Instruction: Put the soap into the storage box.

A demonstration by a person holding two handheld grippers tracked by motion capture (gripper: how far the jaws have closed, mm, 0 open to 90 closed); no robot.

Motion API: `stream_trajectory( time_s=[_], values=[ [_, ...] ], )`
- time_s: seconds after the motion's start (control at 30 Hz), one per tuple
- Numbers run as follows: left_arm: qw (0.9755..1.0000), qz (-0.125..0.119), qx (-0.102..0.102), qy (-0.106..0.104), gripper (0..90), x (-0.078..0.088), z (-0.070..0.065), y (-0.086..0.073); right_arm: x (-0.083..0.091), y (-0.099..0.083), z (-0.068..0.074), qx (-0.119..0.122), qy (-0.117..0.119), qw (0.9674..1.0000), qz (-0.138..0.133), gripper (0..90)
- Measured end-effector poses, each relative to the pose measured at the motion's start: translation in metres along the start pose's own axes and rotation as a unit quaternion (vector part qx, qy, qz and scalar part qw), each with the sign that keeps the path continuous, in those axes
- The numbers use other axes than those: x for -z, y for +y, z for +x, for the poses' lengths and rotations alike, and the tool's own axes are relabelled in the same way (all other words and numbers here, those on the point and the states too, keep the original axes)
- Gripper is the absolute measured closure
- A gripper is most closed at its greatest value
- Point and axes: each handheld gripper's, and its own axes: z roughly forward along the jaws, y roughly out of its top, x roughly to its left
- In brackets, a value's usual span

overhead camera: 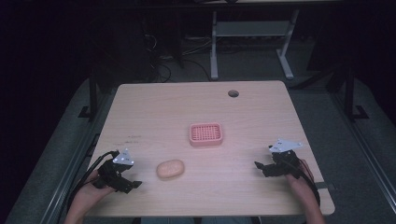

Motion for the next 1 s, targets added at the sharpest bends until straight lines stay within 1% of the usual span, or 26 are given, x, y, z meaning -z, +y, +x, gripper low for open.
stream_trajectory(
  time_s=[0.03, 0.17, 0.23, 0.33, 0.43, 0.47, 0.57, 0.63, 0.83, 1.0],
  values=[
    [1.0, -0.001, -0.003, 0.0, 22.2, 0.0, 0.0, 0.001, 0.0, 0.0, 0.0, 0.003, 0.001, 1.0, 0.0, 13.9],
    [0.9999, -0.003, -0.009, -0.004, 22.3, 0.0, -0.004, 0.005, 0.001, 0.0, 0.001, 0.001, -0.001, 1.0, -0.002, 13.9],
    [0.9998, 0.001, -0.02, -0.002, 22.2, 0.0, -0.006, 0.009, 0.001, 0.001, 0.001, 0.002, 0.0, 1.0, -0.003, 13.9],
    [0.9998, -0.001, -0.02, -0.004, 22.2, 0.001, -0.007, 0.011, 0.001, 0.001, 0.002, 0.002, 0.0, 1.0, -0.002, 13.9],
    [0.9996, -0.001, -0.028, -0.006, 22.2, 0.0, -0.008, 0.016, 0.001, 0.001, 0.002, 0.0, 0.001, 1.0, -0.003, 13.9],
    [0.9994, 0.002, -0.033, -0.006, 22.2, -0.002, -0.009, 0.02, 0.001, 0.001, 0.002, 0.0, 0.001, 1.0, -0.004, 13.9],
    [0.9992, 0.003, -0.038, -0.01, 22.2, -0.004, -0.011, 0.024, 0.002, 0.001, 0.002, -0.001, 0.001, 1.0, -0.004, 13.9],
    [0.9989, 0.009, -0.045, -0.011, 22.1, -0.006, -0.012, 0.028, 0.002, 0.001, 0.002, -0.002, 0.0, 1.0, -0.004, 13.9],
    [0.9983, 0.011, -0.055, -0.014, 22.0, -0.009, -0.016, 0.035, 0.001, 0.001, 0.002, 0.002, 0.003, 1.0, -0.005, 13.9],
    [0.9981, 0.013, -0.058, -0.017, 22.0, -0.011, -0.017, 0.04, 0.001, 0.001, 0.002, 0.0, 0.003, 1.0, -0.005, 13.9]
  ],
)
